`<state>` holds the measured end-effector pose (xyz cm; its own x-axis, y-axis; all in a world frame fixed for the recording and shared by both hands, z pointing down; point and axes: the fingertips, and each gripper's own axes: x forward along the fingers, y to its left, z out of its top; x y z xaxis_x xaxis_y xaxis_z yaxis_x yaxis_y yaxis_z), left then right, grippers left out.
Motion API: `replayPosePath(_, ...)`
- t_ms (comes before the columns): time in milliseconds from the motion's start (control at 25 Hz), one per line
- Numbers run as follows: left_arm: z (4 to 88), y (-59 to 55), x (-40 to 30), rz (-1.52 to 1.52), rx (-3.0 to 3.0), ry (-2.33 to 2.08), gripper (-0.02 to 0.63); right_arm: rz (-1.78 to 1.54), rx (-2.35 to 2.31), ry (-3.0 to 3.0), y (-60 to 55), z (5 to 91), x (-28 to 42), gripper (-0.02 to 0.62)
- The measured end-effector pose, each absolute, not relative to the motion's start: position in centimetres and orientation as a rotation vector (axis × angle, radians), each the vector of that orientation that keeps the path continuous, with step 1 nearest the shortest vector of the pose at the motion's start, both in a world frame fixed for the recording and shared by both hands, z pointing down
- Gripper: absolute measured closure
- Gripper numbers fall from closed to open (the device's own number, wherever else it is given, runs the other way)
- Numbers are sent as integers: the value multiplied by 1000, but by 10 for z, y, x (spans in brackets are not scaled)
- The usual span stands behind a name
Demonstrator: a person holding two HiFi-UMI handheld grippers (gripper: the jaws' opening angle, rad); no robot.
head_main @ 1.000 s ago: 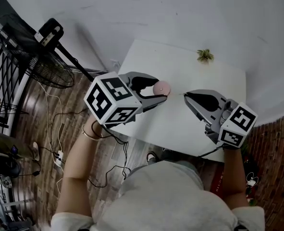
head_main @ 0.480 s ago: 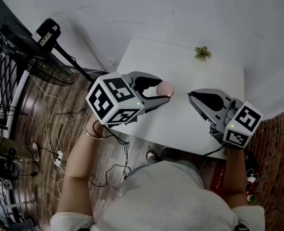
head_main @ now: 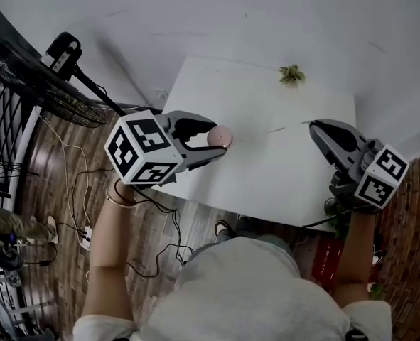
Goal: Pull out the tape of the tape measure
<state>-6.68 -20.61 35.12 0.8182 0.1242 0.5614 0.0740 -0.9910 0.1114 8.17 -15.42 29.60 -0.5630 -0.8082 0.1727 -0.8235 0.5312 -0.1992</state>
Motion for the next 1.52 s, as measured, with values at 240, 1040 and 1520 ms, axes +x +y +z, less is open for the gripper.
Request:
replayPosePath(240,352,-208,-66,866,2902,173,390,403,1460,-2672,-153,298,90,590)
replayPosePath(1040,373,-209,-50,883,2827,225,390,500,1489,-2652,-159,322,108,589)
replayPosePath(1520,426,-233,-15,1011,2854,192,390,619,1551,-2612,-170,370,137,589)
